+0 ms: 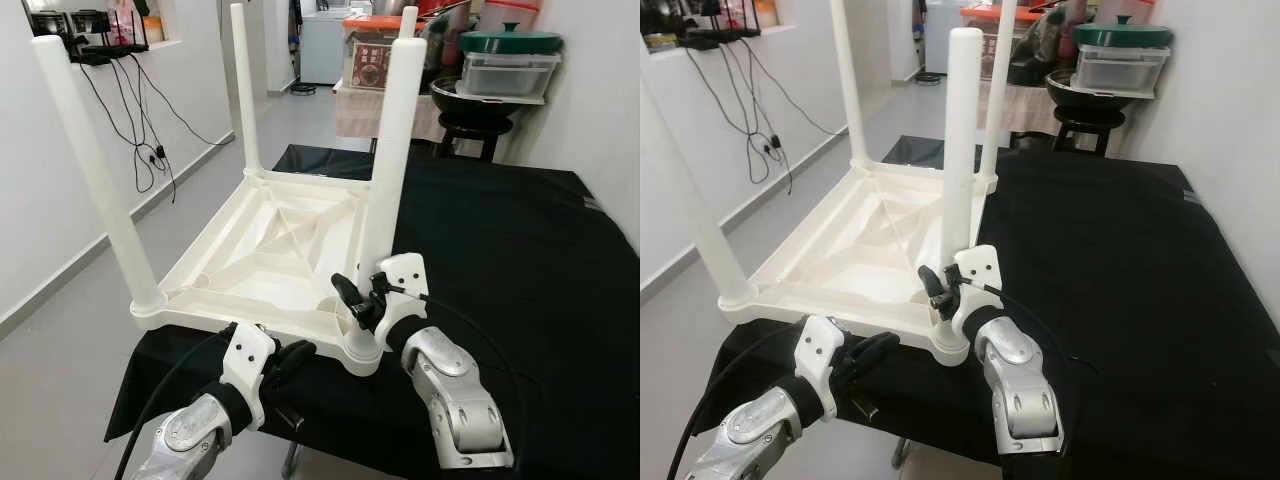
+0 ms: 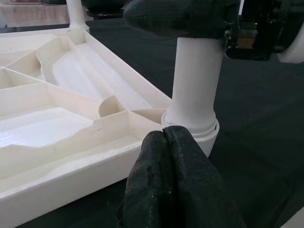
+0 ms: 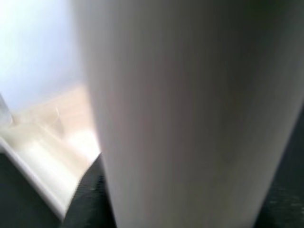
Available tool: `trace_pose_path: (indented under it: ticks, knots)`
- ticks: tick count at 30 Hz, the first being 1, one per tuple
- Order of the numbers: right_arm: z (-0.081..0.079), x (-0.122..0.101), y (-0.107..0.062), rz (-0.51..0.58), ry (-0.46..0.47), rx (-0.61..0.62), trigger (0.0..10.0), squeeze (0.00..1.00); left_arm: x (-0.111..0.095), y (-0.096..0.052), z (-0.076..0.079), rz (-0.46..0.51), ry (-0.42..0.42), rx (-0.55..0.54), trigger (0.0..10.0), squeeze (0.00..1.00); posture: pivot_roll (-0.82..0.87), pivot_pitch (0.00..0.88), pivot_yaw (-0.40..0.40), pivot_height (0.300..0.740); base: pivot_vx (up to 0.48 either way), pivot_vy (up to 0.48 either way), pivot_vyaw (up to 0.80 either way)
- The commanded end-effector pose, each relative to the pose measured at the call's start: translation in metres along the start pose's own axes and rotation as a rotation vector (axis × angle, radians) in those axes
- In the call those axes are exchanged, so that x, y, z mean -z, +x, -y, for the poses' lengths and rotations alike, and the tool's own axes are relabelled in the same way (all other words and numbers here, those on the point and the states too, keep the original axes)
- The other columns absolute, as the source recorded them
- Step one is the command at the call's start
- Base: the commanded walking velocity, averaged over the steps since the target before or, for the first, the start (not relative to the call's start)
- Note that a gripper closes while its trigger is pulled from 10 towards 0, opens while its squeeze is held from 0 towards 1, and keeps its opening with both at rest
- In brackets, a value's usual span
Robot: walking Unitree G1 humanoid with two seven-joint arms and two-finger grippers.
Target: Building children table
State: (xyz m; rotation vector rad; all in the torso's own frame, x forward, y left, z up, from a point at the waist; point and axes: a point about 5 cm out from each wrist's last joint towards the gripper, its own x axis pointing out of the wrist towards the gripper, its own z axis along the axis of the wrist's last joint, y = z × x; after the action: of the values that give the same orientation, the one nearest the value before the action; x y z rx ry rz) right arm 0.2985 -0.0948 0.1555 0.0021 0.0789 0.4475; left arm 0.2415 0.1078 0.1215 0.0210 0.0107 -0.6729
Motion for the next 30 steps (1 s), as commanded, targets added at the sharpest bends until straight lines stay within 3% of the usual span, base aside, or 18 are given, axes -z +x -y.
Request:
trace_pose_path:
  ticks: [1, 3, 4, 5, 6, 8, 9, 10, 11, 12, 17, 21, 22, 30]
  knots:
    - [-0.004, 0.009, 0.000, -0.050, 0.036, -0.032, 10.0, 1.00, 0.001, 0.000, -0.002, -0.001, 0.002, -0.008, 10.0, 0.00, -0.03, 0.000, -0.044, 0.740, 0.000, 0.000, 0.00]
    - [-0.006, 0.007, 0.001, -0.043, 0.047, -0.060, 10.0, 1.00, 0.001, 0.001, -0.002, -0.002, 0.002, -0.007, 10.0, 0.00, -0.03, 0.000, -0.044, 0.740, 0.000, 0.000, 0.00]
    - [-0.008, -0.003, 0.003, -0.005, 0.033, -0.166, 10.0, 1.00, 0.001, 0.001, -0.001, -0.002, 0.000, -0.002, 10.0, 0.00, -0.03, 0.000, -0.040, 0.740, 0.000, 0.000, 0.00]
    - [-0.008, -0.003, 0.003, -0.005, 0.033, -0.166, 10.0, 1.00, 0.001, 0.001, -0.001, -0.002, 0.000, -0.002, 10.0, 0.00, -0.03, 0.000, -0.040, 0.740, 0.000, 0.000, 0.00]
    - [-0.009, -0.011, 0.004, 0.026, 0.017, -0.261, 10.0, 1.00, 0.001, 0.002, -0.001, -0.003, -0.001, 0.001, 10.0, 0.00, -0.03, 0.000, -0.041, 0.740, 0.000, 0.000, 0.00]
    - [-0.009, -0.011, 0.004, 0.026, 0.017, -0.261, 10.0, 1.00, 0.001, 0.002, -0.001, -0.003, -0.001, 0.001, 10.0, 0.00, -0.03, 0.000, -0.041, 0.740, 0.000, 0.000, 0.00]
    - [-0.006, -0.017, 0.004, 0.050, -0.027, -0.376, 10.0, 1.00, 0.001, 0.002, 0.000, -0.003, -0.002, 0.004, 10.0, 0.00, -0.02, 0.000, -0.043, 0.740, 0.000, 0.000, 0.00]
    - [-0.002, -0.021, 0.004, 0.060, -0.075, -0.480, 10.0, 0.73, 0.002, 0.002, 0.000, -0.003, -0.002, 0.006, 10.0, 0.00, -0.02, 0.000, -0.043, 0.740, 0.000, 0.000, 0.00]
    - [-0.002, -0.021, 0.004, 0.060, -0.075, -0.480, 10.0, 0.73, 0.002, 0.002, 0.000, -0.003, -0.002, 0.006, 10.0, 0.00, -0.02, 0.000, -0.043, 0.740, 0.000, 0.000, 0.00]
    - [0.005, -0.023, 0.007, 0.063, -0.118, -0.563, 10.0, 0.00, 0.002, 0.002, 0.000, -0.003, -0.002, 0.005, 10.0, 0.00, -0.02, 0.000, -0.045, 0.740, 0.000, 0.000, 0.00]
    - [0.027, -0.030, 0.024, 0.056, -0.132, -0.663, 10.0, 0.00, 0.002, 0.001, 0.001, -0.005, 0.001, 0.003, 10.0, 0.00, 0.00, 0.000, -0.047, 0.740, 0.000, 0.000, 0.00]
    - [0.030, -0.030, 0.025, 0.042, -0.086, -0.766, 10.0, 0.00, 0.002, 0.000, 0.002, -0.006, 0.001, 0.003, 10.0, 0.00, 0.01, 0.000, -0.049, 0.740, 0.000, 0.000, 0.00]
    - [0.030, -0.029, 0.025, 0.032, -0.077, -0.806, 0.0, 0.00, 0.002, 0.000, 0.002, -0.006, 0.000, 0.003, 10.0, 0.00, 0.01, 0.000, -0.051, 0.740, 0.000, 0.000, 0.00]
    - [0.033, -0.028, 0.031, 0.019, -0.061, -0.852, 0.0, 0.00, 0.002, 0.000, 0.003, -0.007, -0.003, 0.002, 10.0, 0.00, 0.02, 0.000, -0.055, 0.740, 0.000, 0.000, 0.00]
